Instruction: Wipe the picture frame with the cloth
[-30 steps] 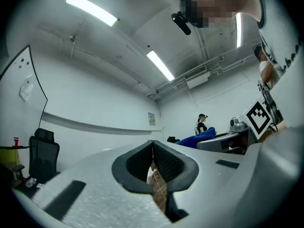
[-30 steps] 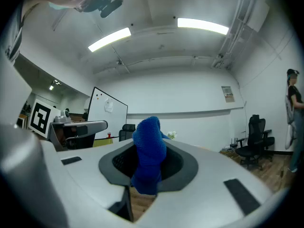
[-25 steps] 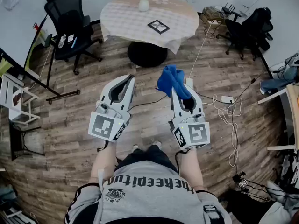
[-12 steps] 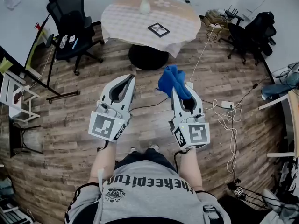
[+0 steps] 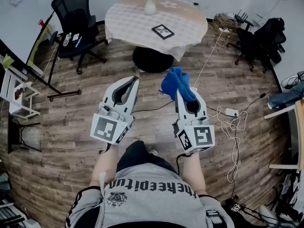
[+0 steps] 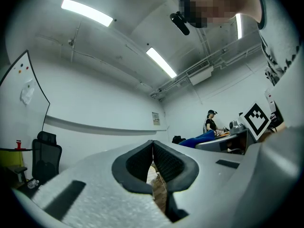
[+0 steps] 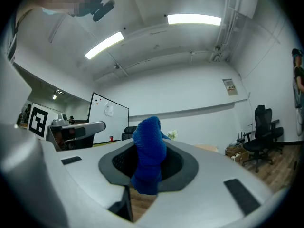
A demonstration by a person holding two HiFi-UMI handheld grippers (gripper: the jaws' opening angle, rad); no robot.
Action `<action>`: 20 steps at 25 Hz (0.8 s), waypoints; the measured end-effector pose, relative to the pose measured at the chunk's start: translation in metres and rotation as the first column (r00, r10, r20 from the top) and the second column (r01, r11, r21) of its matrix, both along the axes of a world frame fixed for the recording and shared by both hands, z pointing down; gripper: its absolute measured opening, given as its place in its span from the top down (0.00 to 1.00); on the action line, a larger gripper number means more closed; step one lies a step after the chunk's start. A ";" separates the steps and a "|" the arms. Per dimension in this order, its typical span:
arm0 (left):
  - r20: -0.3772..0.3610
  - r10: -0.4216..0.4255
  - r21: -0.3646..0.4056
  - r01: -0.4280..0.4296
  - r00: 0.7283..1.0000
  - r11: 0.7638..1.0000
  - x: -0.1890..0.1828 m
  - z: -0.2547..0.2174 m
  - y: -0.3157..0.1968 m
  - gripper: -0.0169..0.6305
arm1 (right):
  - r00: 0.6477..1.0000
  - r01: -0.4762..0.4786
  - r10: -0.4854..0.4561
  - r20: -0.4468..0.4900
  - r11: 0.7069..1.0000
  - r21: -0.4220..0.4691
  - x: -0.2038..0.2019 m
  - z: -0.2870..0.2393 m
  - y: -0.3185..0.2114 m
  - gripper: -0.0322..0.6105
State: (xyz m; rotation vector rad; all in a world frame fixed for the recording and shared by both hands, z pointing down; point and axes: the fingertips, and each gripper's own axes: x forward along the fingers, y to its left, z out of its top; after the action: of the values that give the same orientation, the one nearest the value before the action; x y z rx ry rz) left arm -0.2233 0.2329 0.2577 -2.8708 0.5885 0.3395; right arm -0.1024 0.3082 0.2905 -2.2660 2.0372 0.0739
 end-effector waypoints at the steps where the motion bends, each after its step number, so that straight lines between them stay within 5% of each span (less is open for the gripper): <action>1: -0.003 -0.001 -0.002 0.001 1.000 1.000 0.003 0.000 -0.002 0.95 | 1.000 0.006 -0.006 -0.004 1.000 -0.003 0.002 0.001 -0.002 0.81; 20: 0.001 0.051 -0.002 -0.051 0.999 0.999 0.092 -0.001 -0.124 0.95 | 0.999 -0.032 0.032 0.005 0.999 0.007 0.085 -0.004 -0.123 0.81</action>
State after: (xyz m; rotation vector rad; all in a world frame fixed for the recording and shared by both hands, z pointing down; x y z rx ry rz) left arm -0.1310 0.1089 0.2563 -2.8916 0.5157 0.3457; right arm -0.0171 0.1849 0.2869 -2.2924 1.9952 0.0782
